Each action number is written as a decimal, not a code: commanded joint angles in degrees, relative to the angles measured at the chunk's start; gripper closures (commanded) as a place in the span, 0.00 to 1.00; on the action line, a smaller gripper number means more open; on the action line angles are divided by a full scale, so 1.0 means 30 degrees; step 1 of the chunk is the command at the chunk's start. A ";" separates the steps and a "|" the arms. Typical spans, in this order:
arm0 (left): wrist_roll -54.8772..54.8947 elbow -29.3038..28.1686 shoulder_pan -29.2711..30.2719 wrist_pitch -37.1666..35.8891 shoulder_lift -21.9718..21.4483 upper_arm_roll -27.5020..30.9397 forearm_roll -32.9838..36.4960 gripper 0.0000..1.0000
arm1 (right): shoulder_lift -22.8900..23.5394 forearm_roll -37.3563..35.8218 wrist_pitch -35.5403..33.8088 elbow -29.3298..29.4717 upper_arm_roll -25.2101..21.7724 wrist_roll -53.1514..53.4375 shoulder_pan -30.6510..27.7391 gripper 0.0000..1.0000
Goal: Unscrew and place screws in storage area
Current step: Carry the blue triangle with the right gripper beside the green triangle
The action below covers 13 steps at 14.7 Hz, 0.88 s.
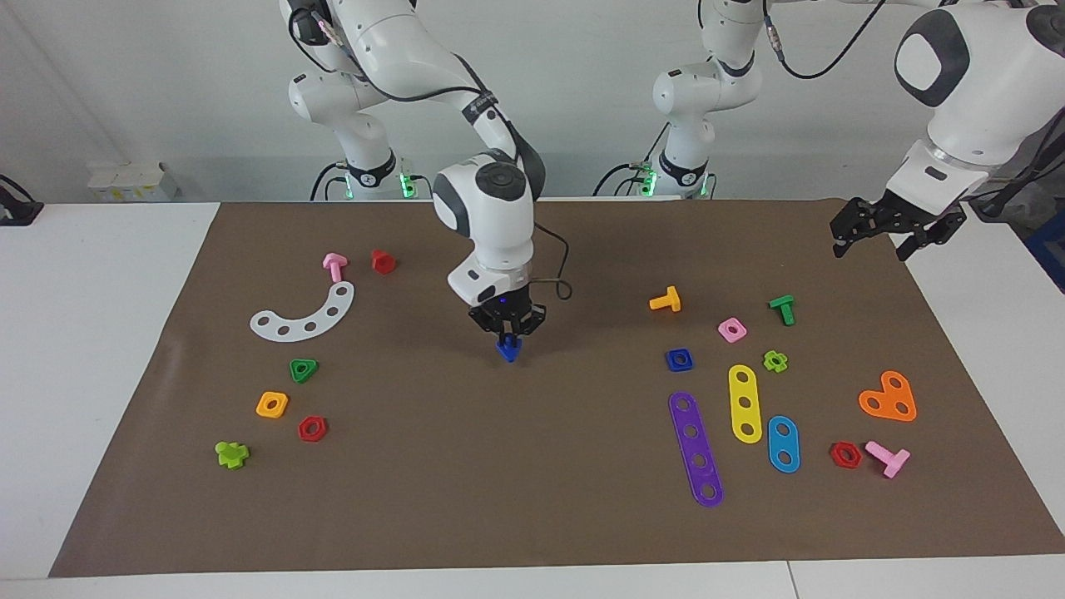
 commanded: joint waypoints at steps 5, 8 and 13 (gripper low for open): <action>-0.0267 -0.1818 -0.0153 0.1660 -0.1053 0.0117 -0.0312 0.00 | -0.1842 -0.0228 0.0328 -0.2878 0.0251 -0.4125 -0.4704 1.00; -0.0296 -0.1789 -0.0123 0.1806 -0.1024 0.0146 -0.0312 0.00 | -0.2134 -0.0083 0.0650 -0.3902 0.0280 -0.6405 -0.6197 1.00; -0.0325 -0.1468 -0.0036 0.1543 -0.0995 0.0175 -0.1131 0.00 | -0.2253 0.0065 0.2174 -0.5077 0.0251 -0.7177 -0.6875 1.00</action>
